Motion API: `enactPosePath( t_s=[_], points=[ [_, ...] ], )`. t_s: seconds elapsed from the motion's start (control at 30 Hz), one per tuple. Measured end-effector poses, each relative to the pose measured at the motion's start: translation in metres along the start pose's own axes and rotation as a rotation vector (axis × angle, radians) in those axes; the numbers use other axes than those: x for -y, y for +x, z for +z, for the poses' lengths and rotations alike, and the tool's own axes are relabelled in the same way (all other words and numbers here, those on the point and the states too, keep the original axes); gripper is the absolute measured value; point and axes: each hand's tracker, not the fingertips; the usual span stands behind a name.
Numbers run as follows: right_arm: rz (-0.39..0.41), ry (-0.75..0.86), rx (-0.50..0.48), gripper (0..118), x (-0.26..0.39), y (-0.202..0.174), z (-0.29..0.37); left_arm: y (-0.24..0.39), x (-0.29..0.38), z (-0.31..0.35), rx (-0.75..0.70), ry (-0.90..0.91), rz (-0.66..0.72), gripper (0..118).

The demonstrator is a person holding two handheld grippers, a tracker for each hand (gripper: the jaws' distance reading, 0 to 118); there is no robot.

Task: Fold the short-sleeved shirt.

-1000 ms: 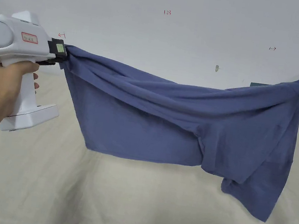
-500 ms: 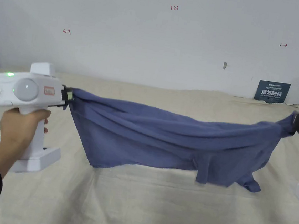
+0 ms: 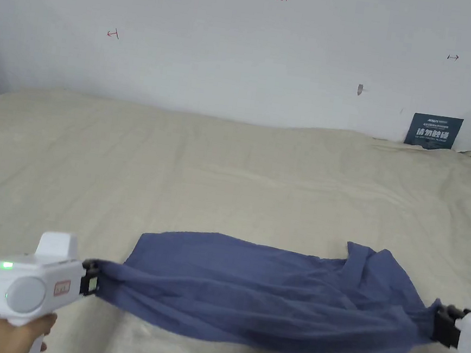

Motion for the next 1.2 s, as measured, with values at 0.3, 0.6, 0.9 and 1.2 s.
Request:
enactPosePath(
  t_s=[0.3,0.6,0.9,1.2],
  points=[
    [-0.026,-0.094,0.005,7,0.096,0.001,0.047,-0.010,0.107,0.022,-0.014,-0.142,0.023,7],
    [-0.059,-0.144,-0.024,7,0.152,0.016,0.092,-0.018,0.153,0.064,-0.024,-0.181,0.011,7],
    [0.014,-0.245,0.052,7,0.167,0.003,0.075,-0.012,0.155,0.046,-0.068,-0.231,0.008,8],
    [0.011,-0.295,0.084,56,0.161,-0.018,0.075,-0.001,0.153,0.025,-0.069,-0.318,0.087,65]
  ],
)
